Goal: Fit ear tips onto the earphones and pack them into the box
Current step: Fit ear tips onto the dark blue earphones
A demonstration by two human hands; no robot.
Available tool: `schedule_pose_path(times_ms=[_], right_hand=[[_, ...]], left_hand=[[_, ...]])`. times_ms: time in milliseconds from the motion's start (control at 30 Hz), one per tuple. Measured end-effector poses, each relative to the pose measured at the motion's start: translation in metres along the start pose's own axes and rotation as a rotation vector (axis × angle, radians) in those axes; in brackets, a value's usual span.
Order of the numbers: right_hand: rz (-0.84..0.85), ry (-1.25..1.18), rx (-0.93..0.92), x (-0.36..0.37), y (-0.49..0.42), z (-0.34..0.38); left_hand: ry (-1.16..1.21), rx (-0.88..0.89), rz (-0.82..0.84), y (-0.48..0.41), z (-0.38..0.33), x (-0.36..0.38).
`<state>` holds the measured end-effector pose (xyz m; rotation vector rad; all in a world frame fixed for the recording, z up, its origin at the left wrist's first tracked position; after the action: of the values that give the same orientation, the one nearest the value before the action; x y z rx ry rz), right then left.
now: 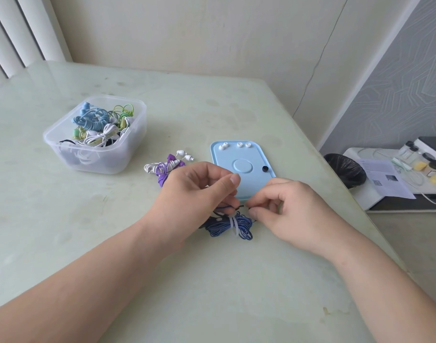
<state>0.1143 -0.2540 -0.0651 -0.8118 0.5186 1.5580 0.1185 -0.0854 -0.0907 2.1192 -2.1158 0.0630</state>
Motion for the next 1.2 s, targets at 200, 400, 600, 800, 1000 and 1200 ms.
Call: schedule_pose_path(times_ms=[200,400,600,800,1000,1200], right_hand=[[0.046,0.034,0.007,-0.001,0.007,0.005],[0.030,-0.451,0.198,-0.001,0.003,-0.011],[0.170,-0.962,0.373,0.019,0.008,-0.008],[0.176,-0.962,0.399,0.028,0.008,-0.012],[0.090,-1.000,0.413,0.024,0.005,-0.013],[-0.096,-0.873,0.384,0.001,-0.005,-0.016]], left_hand=[[-0.034,-0.013,0.003,0.000,0.001,-0.001],[-0.250,0.174,0.008,0.003,-0.013,0.002],[-0.353,0.364,0.098,0.011,-0.023,0.015],[-0.421,0.369,0.100,0.013,-0.023,0.016],[-0.390,0.304,0.120,0.012,-0.023,0.017],[-0.198,0.114,-0.006,0.000,-0.009,0.000]])
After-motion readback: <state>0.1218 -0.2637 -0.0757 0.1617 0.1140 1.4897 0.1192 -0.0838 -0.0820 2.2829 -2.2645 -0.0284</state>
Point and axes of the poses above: each hand's wrist, its own y-axis away from the middle knuckle, its own x-axis out of the palm, z = x × y, the point moved 10 cm from there along -y, towards the middle knuckle, and after that the axes turned 6 degrees about -z, right-handed, at the moved point
